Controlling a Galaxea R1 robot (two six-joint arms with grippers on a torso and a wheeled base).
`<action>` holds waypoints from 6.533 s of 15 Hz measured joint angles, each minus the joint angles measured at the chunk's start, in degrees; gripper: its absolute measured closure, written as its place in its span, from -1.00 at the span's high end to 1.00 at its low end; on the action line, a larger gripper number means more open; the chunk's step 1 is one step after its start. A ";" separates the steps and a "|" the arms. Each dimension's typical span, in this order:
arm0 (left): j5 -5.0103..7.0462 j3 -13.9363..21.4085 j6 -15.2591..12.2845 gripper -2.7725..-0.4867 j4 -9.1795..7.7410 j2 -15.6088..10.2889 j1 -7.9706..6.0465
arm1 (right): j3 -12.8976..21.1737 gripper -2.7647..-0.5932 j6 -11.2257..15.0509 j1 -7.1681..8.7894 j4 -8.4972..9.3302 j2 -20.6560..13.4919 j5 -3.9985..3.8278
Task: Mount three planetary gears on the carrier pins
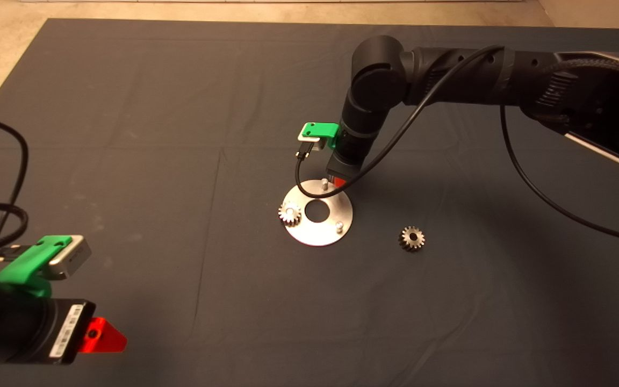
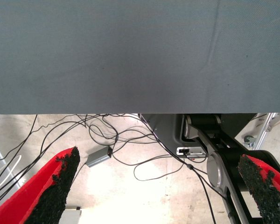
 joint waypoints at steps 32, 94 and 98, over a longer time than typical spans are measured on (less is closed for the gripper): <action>0.00 0.00 0.00 0.73 -0.05 0.09 0.02 | -2.43 -0.58 0.57 -0.01 -0.01 2.41 2.51; 0.00 0.00 0.01 0.73 -0.40 0.10 0.00 | -2.23 -0.58 0.60 -1.28 -0.61 2.56 0.84; 0.00 0.00 0.00 0.73 -0.40 0.10 0.01 | -2.23 -0.53 0.60 -1.28 -0.61 2.58 0.81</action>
